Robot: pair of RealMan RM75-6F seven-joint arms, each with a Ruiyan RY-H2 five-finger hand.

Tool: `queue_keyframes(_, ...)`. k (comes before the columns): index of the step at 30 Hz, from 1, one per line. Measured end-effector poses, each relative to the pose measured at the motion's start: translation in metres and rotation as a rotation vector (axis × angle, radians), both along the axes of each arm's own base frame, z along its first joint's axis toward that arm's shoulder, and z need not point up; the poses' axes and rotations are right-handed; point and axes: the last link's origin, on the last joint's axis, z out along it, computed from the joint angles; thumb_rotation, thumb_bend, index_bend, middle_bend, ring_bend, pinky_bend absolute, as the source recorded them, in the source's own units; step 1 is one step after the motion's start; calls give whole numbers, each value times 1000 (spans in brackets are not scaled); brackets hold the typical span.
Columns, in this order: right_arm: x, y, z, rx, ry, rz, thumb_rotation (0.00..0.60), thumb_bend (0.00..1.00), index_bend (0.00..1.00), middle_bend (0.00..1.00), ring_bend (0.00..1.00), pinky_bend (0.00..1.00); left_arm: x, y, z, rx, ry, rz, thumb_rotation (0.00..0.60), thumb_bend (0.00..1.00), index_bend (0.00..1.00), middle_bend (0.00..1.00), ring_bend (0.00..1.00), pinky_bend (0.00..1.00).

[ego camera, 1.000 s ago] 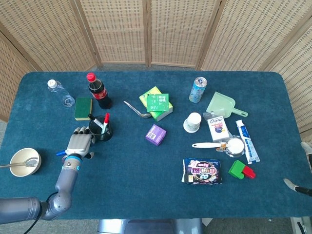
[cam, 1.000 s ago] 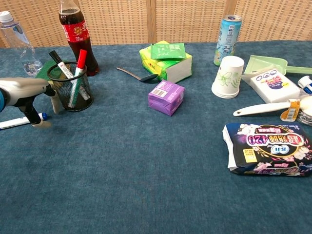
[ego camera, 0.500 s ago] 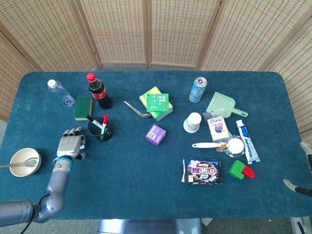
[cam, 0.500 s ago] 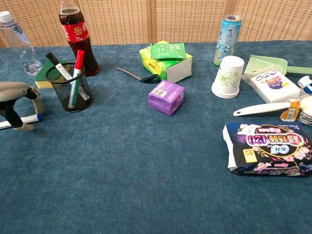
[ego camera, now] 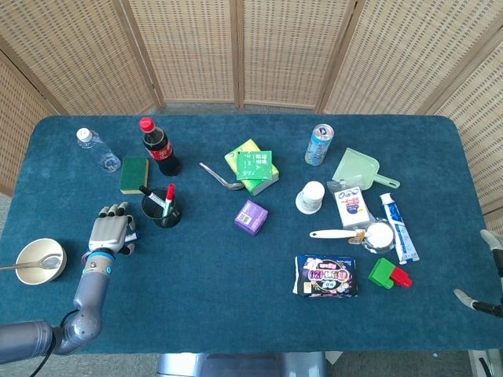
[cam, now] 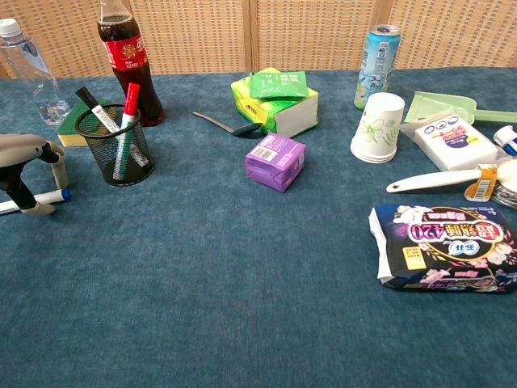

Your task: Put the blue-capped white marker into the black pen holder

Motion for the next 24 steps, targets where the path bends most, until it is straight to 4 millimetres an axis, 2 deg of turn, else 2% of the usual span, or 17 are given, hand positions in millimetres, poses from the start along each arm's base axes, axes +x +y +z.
queue_keyframes(6, 0, 0, 0, 2, -5, 4, 600, 0, 66, 0, 0, 0, 0, 1, 0, 12, 12, -13, 600, 365, 481, 0, 0, 0)
queue_keyframes(13, 0, 0, 1, 4, -14, 6, 600, 0, 66, 0, 0, 0, 1, 1, -2, 8, 41, -24, 600, 425, 501, 0, 0, 0)
queue_keyframes(24, 0, 0, 1, 6, -20, 9, 600, 0, 66, 0, 0, 0, 1, 1, -6, 13, 62, -43, 600, 433, 523, 0, 0, 0)
